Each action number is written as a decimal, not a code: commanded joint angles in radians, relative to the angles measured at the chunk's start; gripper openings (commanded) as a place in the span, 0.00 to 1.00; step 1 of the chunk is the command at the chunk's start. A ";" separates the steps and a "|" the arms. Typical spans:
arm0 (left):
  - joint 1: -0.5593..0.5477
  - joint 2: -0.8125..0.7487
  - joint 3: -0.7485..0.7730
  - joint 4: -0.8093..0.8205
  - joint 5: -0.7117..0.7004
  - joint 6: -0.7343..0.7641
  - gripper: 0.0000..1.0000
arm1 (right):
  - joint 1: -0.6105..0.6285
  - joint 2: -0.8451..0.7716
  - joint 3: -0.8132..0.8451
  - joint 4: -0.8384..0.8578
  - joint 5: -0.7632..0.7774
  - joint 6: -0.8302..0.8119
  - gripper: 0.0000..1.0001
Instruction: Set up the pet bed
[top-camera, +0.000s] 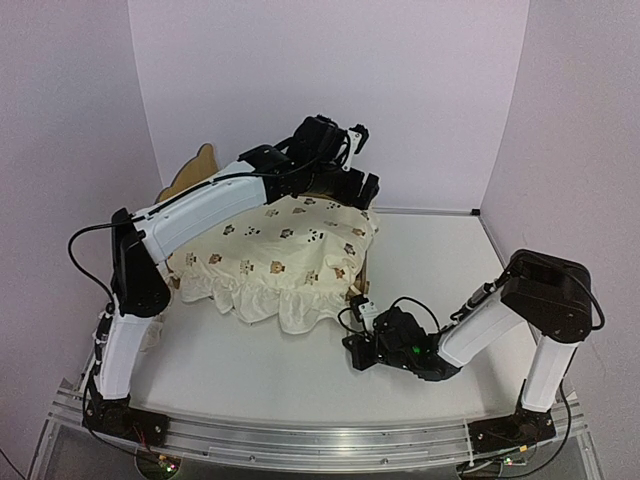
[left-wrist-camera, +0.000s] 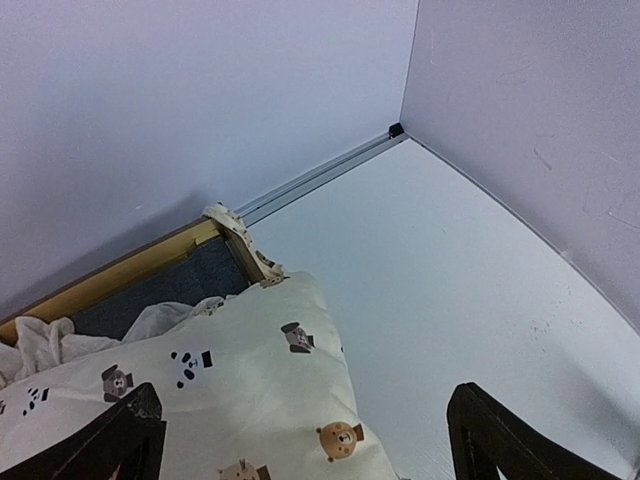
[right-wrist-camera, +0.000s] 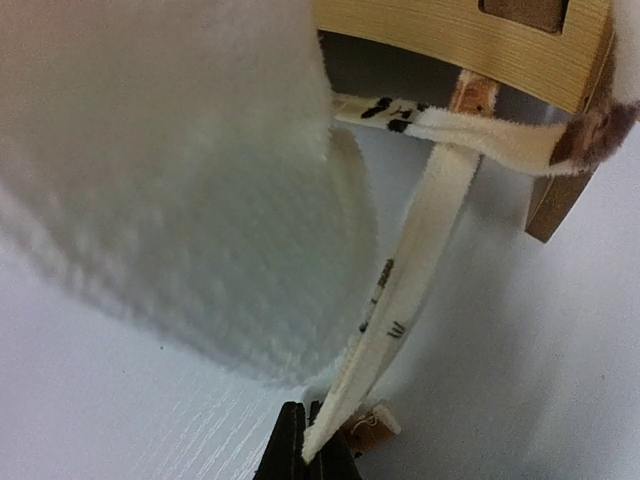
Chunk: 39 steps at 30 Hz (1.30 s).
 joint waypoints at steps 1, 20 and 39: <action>0.048 0.171 0.143 -0.003 0.033 0.046 1.00 | 0.004 0.019 0.024 -0.020 -0.052 0.022 0.00; 0.123 0.380 0.101 0.121 0.111 0.074 0.36 | 0.004 0.066 0.046 -0.020 -0.074 0.045 0.00; 0.143 0.151 -0.016 0.430 -0.139 0.153 0.00 | 0.004 0.076 0.070 -0.026 -0.088 0.054 0.00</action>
